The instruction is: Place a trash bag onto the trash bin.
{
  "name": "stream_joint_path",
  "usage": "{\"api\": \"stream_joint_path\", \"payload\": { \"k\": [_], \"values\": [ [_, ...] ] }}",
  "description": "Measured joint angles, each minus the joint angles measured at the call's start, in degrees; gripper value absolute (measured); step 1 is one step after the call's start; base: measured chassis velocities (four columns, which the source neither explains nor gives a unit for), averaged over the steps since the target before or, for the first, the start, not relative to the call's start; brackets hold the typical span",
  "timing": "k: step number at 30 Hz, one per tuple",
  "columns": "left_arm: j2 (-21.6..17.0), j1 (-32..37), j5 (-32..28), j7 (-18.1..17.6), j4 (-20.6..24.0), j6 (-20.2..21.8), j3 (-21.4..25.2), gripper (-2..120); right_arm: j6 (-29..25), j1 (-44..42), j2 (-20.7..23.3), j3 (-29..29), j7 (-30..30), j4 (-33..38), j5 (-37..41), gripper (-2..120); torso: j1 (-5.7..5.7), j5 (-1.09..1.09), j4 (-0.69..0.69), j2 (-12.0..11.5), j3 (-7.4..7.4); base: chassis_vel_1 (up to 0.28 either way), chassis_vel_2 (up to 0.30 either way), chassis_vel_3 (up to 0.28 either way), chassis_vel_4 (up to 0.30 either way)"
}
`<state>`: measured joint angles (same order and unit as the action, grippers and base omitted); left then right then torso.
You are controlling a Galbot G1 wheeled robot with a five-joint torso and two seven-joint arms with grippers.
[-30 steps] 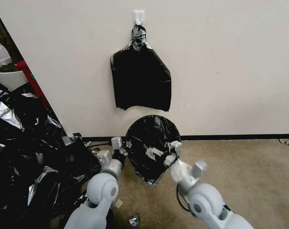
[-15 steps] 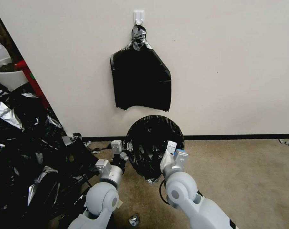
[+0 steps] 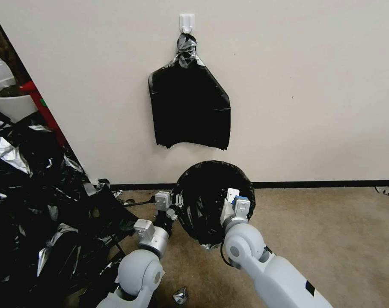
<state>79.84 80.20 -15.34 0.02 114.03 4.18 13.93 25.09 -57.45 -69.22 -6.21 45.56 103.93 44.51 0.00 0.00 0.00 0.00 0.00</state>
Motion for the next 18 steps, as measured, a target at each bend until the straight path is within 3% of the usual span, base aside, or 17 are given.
{"api": "stream_joint_path", "payload": {
  "k": [7, 13, 18],
  "values": [
    [-0.3, 0.0, 0.7, 0.8, -0.4, -1.1, 0.1, 3, -0.1, -1.6, 1.5, -0.8, -2.3, 1.3, -7.3, 0, 0.00, -0.01, 0.00, 0.0, 0.00, 0.000, 0.000, 0.000, 0.000],
    [-0.7, -0.7, 0.6, 0.2, -1.2, -1.2, 0.6, 3, -1.1, -3.7, 1.4, -1.3, -4.0, 4.5, -6.9, 0, 0.00, 0.00, 0.00, 0.0, 0.00, 0.000, 0.000, 0.000, 0.000],
    [-1.0, -1.4, 0.4, 0.1, -1.9, -1.2, 0.5, 3, -1.4, -4.1, 1.2, -0.9, -4.4, 5.6, -2.0, 0, 0.00, -0.01, 0.00, 0.0, 0.00, 0.000, 0.000, 0.000, 0.000]
  ]
}}
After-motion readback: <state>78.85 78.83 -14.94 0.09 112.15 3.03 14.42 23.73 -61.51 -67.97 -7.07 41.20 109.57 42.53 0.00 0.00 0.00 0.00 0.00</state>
